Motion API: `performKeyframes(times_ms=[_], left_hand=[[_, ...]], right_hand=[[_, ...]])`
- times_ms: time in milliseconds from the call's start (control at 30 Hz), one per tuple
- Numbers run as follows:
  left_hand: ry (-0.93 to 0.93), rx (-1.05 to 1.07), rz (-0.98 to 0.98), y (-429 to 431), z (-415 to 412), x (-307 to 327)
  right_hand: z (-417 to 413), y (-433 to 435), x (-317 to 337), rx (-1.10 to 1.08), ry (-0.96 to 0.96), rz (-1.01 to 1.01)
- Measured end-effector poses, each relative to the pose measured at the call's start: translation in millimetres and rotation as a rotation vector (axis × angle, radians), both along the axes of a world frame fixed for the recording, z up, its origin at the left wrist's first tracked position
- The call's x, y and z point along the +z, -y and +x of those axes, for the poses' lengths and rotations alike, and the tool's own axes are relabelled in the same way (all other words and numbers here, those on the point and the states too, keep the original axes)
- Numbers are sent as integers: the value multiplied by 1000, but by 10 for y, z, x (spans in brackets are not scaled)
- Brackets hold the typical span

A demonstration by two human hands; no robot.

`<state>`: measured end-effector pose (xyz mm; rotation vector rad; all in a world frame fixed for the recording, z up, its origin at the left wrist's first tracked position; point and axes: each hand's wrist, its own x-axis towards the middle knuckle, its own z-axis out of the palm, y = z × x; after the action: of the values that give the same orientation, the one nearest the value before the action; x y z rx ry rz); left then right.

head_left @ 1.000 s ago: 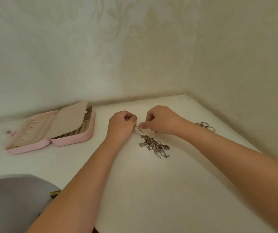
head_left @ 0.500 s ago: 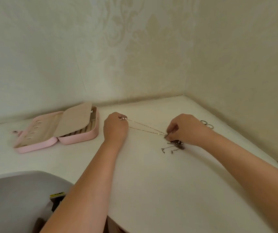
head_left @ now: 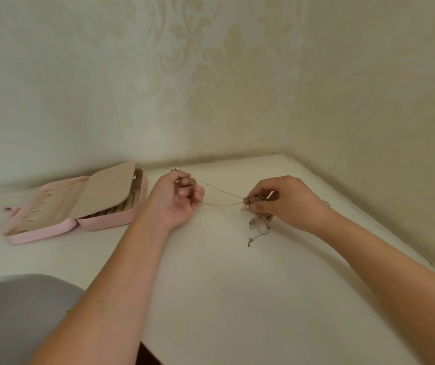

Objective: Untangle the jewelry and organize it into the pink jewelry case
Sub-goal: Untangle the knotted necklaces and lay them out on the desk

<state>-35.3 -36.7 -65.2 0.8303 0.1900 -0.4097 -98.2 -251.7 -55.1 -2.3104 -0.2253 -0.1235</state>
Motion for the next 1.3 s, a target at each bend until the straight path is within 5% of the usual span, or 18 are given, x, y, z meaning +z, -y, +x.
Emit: performKeyframes(times_ms=[133,667,1300], left_hand=[[121,-152,-185,-51,-5,13],[567,-308,552,319,-245,-43],[772,-120,941,459,-315,-61]], right_hand=[[23,-13,-28,-12,19,65],[10,-57,-12,42,142,156],[47,-180,-79,-42,21,333]])
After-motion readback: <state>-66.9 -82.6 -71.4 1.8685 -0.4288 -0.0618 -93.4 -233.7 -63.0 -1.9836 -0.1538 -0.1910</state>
